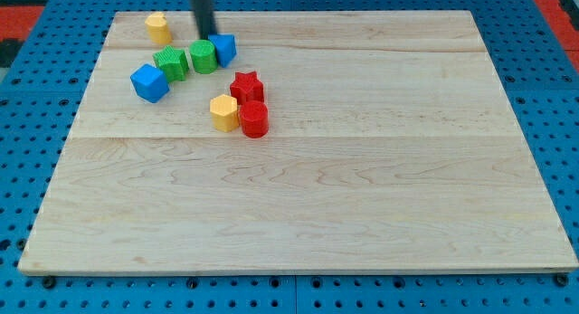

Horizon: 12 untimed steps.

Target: Move the yellow hexagon and green star into the hexagon

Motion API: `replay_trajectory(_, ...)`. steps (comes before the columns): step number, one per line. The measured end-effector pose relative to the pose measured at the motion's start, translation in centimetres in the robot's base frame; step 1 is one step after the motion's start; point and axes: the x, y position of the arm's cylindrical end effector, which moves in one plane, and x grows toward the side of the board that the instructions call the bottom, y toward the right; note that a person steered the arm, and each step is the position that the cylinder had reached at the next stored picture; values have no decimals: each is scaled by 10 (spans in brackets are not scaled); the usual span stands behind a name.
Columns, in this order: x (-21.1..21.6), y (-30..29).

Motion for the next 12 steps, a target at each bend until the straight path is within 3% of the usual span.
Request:
replay_trajectory(1,14,87)
replay_trajectory(3,158,149)
replay_trajectory(4,191,94)
replay_trajectory(5,198,35)
replay_trajectory(7,158,-14)
replay_trajectory(8,130,-98)
replay_trajectory(10,137,-55)
replay_trajectory(12,40,-66)
